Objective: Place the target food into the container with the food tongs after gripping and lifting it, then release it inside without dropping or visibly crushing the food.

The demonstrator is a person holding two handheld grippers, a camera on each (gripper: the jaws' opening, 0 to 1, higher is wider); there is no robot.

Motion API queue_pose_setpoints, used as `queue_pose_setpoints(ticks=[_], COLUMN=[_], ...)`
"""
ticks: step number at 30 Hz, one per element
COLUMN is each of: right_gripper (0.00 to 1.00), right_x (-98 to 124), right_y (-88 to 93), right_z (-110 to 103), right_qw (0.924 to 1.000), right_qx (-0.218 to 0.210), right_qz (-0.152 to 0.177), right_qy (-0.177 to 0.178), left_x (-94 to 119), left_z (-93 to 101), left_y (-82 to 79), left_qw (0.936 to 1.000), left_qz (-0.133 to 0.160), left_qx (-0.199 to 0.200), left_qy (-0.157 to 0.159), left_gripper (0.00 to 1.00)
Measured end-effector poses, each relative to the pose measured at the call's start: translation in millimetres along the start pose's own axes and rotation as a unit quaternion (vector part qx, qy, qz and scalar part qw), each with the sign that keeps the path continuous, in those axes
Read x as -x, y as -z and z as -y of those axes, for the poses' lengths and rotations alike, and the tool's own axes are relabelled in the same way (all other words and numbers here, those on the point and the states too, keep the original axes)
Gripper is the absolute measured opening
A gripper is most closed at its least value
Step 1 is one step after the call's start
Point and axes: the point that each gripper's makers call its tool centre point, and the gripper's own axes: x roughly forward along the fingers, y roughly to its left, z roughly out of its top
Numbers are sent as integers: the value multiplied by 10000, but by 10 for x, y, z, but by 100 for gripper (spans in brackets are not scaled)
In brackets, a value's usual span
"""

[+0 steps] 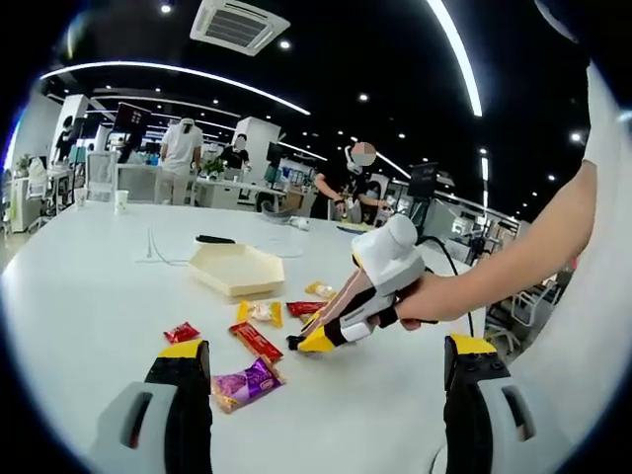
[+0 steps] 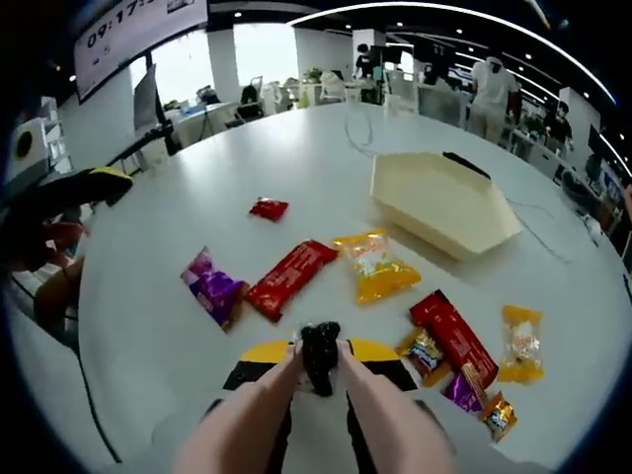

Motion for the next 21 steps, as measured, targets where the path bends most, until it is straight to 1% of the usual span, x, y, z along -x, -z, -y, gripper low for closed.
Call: queue_pose_setpoints(ticks=[3, 4, 5, 6, 9, 13, 15, 17, 19, 21], right_gripper=[19, 19, 19, 19, 19, 19, 20, 20, 21, 20], right_x=[-1, 5, 24, 35, 66, 160, 197, 246, 280, 327], right_y=[-3, -9, -13, -38, 5, -44, -54, -52, -62, -66], right_z=[16, 30, 46, 37, 43, 19, 28, 70, 98, 119], right_qw=[10000, 9995, 9992, 9992, 9985, 9981, 9969, 9958, 9932, 9941], right_qx=[-85, -308, -380, -376, -514, -563, -753, -861, -1085, -976], right_qz=[13, 2, -15, 105, 80, 203, 232, 288, 404, 407], right_qy=[15, 55, 117, 110, 148, 139, 86, 148, 122, 227], left_x=[6, 0, -2, 1, 22, 55, 65, 75, 85, 95], left_z=[17, 16, 25, 39, 83, 97, 81, 78, 82, 80], left_y=[-39, -28, -28, -11, 11, 71, 124, 149, 159, 147], left_qw=[10000, 10000, 10000, 9999, 9998, 9998, 9999, 9999, 9998, 9998], left_qz=[42, 54, 48, -19, -78, -97, -125, -133, -162, -146], left_qx=[-4, -6, -30, -118, -180, -148, -85, -46, -105, -154], left_qy=[-20, -18, -24, -26, -4, 19, 10, 10, 6, -8], left_gripper=[99, 99, 99, 99, 99, 99, 99, 99, 98, 99])
